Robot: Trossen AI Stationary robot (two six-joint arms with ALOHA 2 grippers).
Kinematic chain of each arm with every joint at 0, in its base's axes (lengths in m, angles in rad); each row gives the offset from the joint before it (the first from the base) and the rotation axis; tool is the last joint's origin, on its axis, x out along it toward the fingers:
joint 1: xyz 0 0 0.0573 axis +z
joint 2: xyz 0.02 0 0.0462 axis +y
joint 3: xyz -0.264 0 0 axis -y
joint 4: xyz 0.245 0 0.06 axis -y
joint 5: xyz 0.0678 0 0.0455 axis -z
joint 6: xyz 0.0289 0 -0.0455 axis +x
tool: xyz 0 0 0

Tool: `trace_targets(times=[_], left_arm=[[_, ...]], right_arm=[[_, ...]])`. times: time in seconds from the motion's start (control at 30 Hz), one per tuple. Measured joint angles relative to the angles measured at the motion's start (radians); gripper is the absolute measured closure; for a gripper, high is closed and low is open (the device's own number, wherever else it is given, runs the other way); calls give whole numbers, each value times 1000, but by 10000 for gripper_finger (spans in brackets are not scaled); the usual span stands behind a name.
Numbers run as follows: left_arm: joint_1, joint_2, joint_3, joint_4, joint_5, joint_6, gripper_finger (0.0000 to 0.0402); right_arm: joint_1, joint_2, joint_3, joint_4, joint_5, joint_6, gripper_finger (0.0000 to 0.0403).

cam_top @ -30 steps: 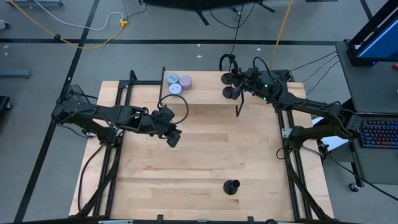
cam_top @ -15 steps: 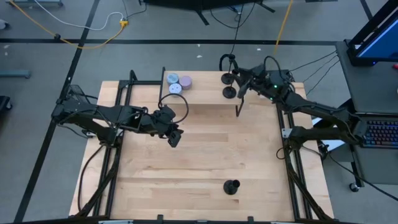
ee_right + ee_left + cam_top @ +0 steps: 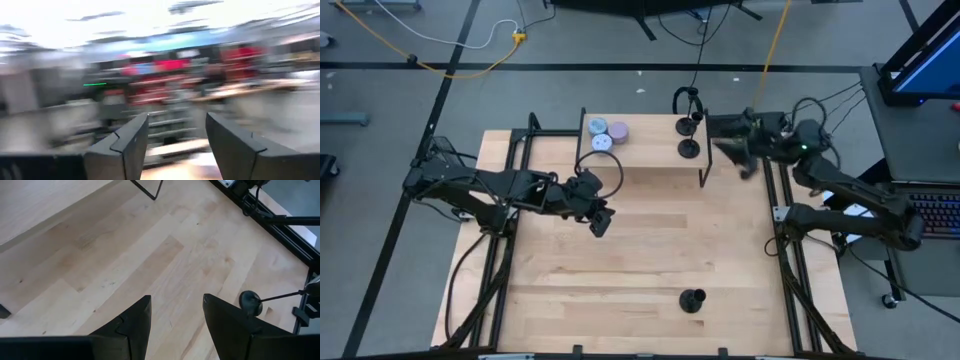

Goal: Pick & Place candle stick holders
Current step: Put the black candle holder on the shelf

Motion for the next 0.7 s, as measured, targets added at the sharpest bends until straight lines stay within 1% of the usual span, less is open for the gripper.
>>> trace_targets(times=[0.07, 0.13, 0.17, 0.23, 0.33, 0.47, 0.6, 0.7], left_arm=[[-6, 2, 0, 0, -1, 1, 217], [-13, 4, 0, 1, -8, 0, 218], [-19, 5, 0, 1, -17, 0, 217], [-33, 5, 0, 4, -47, 5, 218], [-55, 5, 0, 17, -84, 27, 217], [-80, 5, 0, 56, -112, 47, 218], [-94, 5, -7, 71, -117, 37, 218], [-97, 4, -63, 147, -122, 25, 218]], right_arm=[[28, -28, 0, -1, -155, 82, 220], [69, -56, 0, -1, -274, 180, 227], [93, -70, 0, -1, -311, 225, 230], [148, -101, 0, -1, -343, 295, 235], [237, -143, 0, 0, -333, 324, 242], [359, -177, 1, 8, -243, 303, 251], [468, -177, 1, 8, -172, 263, 258], [540, -153, 6, 3, -136, 253, 259]])
